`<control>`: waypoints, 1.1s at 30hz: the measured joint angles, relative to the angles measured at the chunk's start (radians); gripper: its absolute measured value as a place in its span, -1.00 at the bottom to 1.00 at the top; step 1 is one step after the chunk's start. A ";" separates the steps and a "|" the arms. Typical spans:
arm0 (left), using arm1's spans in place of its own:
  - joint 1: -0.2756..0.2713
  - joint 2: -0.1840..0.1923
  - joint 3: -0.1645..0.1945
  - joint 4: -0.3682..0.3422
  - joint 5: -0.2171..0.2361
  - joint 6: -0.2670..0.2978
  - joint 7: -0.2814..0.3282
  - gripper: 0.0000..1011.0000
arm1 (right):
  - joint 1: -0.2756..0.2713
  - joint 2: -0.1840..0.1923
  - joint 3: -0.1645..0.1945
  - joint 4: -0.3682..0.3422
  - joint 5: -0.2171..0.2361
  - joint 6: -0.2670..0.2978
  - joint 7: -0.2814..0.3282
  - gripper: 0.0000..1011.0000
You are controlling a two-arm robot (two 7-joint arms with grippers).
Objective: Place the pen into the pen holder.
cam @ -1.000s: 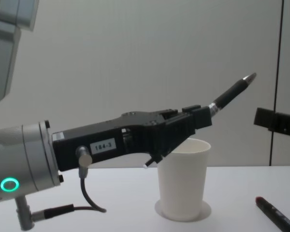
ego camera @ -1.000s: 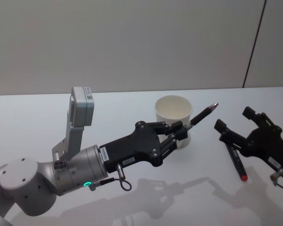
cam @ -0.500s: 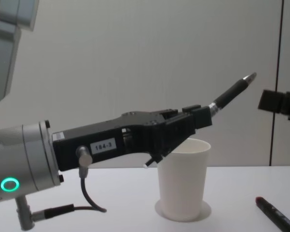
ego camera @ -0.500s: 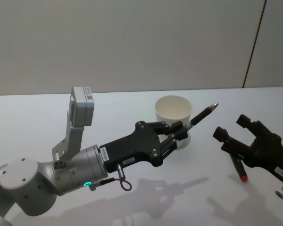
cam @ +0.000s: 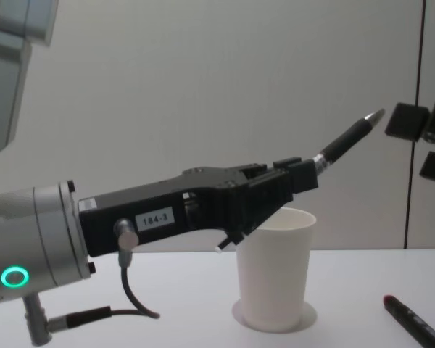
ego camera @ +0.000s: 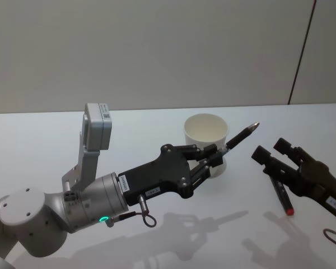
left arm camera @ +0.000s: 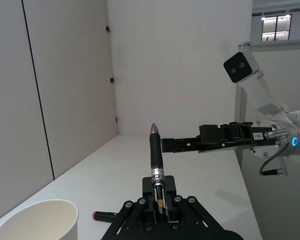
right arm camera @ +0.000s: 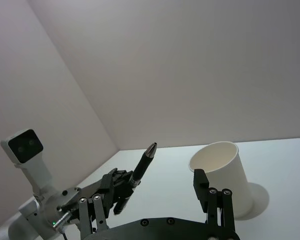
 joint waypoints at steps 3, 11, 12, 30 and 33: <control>0.000 0.000 0.000 0.000 0.000 0.000 0.000 -0.72 | 0.007 -0.009 -0.004 0.004 0.029 0.018 -0.011 0.98; 0.000 0.000 0.000 0.000 0.000 0.000 0.000 -0.73 | 0.042 -0.044 -0.024 0.031 0.081 0.065 -0.037 0.98; 0.000 0.000 0.000 0.000 0.000 0.000 0.000 -0.72 | 0.044 -0.047 -0.026 0.033 0.083 0.069 -0.038 0.98; 0.000 0.000 0.000 0.000 0.000 0.000 0.000 -0.72 | 0.137 -0.122 -0.081 0.098 0.089 0.143 -0.037 0.98; 0.000 0.000 0.000 0.000 0.000 0.000 0.000 -0.72 | 0.151 -0.134 -0.091 0.107 0.083 0.148 -0.035 0.98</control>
